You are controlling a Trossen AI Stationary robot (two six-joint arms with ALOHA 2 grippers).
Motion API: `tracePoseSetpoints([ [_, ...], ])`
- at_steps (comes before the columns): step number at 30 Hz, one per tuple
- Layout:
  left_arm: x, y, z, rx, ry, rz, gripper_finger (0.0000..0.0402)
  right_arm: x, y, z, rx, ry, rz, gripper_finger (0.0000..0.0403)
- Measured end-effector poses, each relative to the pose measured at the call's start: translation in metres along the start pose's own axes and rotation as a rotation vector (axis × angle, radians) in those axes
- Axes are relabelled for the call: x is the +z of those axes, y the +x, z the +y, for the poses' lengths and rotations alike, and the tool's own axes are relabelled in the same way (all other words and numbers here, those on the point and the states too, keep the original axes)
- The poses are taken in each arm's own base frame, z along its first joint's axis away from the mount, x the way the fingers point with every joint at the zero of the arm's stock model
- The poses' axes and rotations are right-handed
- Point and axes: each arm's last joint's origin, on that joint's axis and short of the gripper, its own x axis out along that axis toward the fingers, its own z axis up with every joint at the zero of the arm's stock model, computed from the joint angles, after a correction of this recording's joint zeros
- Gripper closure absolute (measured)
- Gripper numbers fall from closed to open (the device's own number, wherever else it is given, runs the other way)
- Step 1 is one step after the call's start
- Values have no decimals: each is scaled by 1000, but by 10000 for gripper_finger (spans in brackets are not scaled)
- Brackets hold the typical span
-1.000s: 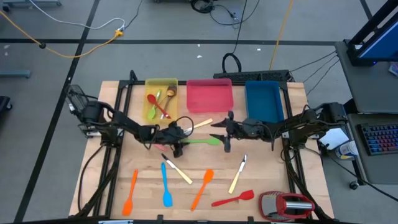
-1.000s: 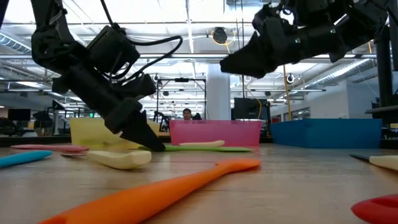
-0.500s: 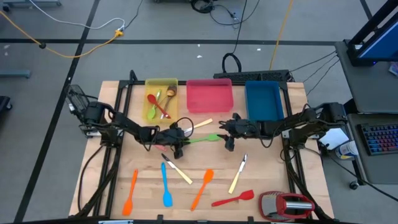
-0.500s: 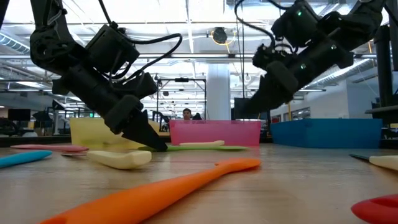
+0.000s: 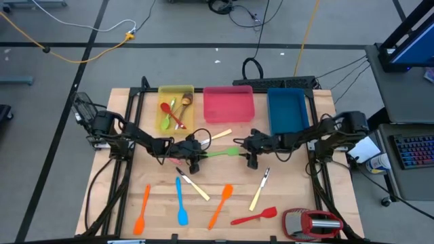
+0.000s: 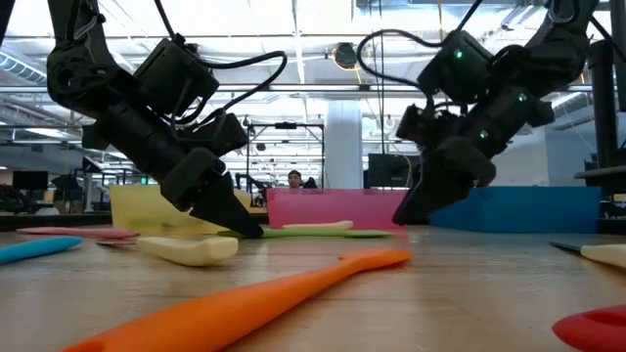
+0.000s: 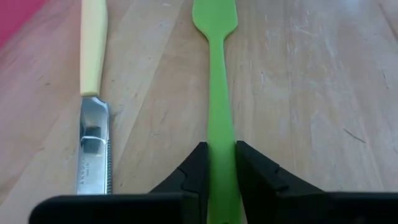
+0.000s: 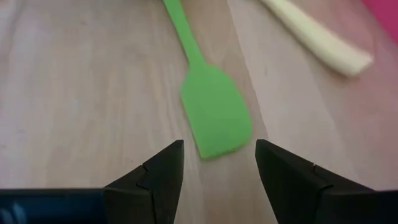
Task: Pick & Place Kitchen Items
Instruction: Put the green spatula into the red bin
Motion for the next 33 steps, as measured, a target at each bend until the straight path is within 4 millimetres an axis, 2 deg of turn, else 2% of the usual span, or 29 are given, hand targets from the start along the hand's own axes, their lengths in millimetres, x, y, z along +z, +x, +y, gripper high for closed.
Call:
tracePoseSetpoints([
  [3, 0, 0, 0, -6, 0, 1, 333, -2, 4, 0, 1, -61, 3, 211],
  [10, 1, 0, 1, -62, -64, 10, 333, -7, 19, 7, 16, -372, -31, 211],
  [16, 2, 0, 0, -114, -90, 0, 333, -8, 27, 6, -65, -494, -57, 211],
  [22, 3, 0, -1, -148, -109, -6, 334, -8, 27, 5, -83, -547, -60, 223],
  [33, 6, -1, -5, -250, -148, -18, 336, -6, 27, 4, -112, -572, -75, 298],
])
